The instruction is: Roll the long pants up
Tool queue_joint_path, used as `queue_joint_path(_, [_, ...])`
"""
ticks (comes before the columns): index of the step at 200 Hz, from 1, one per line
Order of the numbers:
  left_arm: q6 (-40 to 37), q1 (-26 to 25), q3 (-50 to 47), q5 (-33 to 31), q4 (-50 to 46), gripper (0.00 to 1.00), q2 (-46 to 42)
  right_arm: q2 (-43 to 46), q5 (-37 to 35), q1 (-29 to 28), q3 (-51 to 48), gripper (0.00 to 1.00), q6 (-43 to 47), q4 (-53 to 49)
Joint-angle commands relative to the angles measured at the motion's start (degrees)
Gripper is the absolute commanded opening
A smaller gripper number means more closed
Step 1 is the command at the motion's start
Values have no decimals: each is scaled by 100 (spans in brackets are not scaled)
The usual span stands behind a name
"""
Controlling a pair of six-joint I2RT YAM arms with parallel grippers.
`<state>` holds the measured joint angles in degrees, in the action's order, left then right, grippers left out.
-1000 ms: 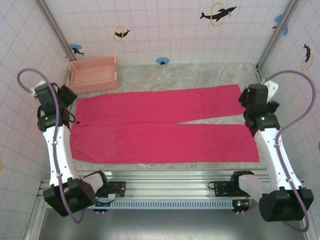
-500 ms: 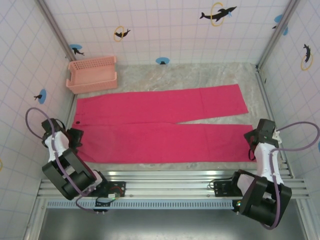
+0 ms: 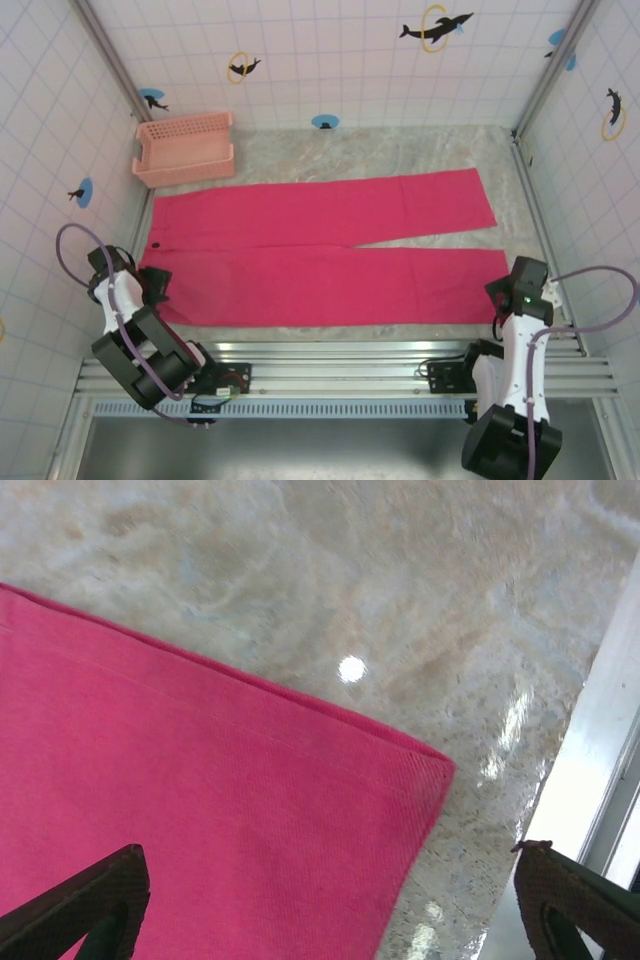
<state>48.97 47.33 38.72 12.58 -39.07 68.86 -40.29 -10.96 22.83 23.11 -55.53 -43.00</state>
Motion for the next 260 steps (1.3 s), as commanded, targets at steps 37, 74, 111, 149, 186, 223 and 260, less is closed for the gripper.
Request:
queue_joint_path(37, [-220, 109, -70, -221, -243, 78, -103, -593, 268, 29, -546, 91, -199, 564])
queue_joint_path(74, [-216, 149, -278, -230, -106, 78, -118, -1175, 442, 69, -530, 42, -143, 1240])
queue_joint_path(111, [-281, 296, -440, -202, -27, 78, -114, -1735, 508, 79, -235, 0, 93, 1322])
queue_joint_path(149, [-436, 439, -408, -215, -204, 78, -192, -1623, 411, 74, -66, 0, 157, 1309])
queue_joint_path(186, [-605, 621, -357, -318, -382, 79, -448, -1900, 504, 51, 122, 0, 234, 1442])
queue_joint_path(223, [-498, 663, -587, -336, 2, 75, -220, -1995, 545, -37, 183, 0, 261, 1512])
queue_joint_path(260, [-299, 663, -938, -415, 376, 64, -50, -1938, 614, -46, 353, 0, 302, 1453])
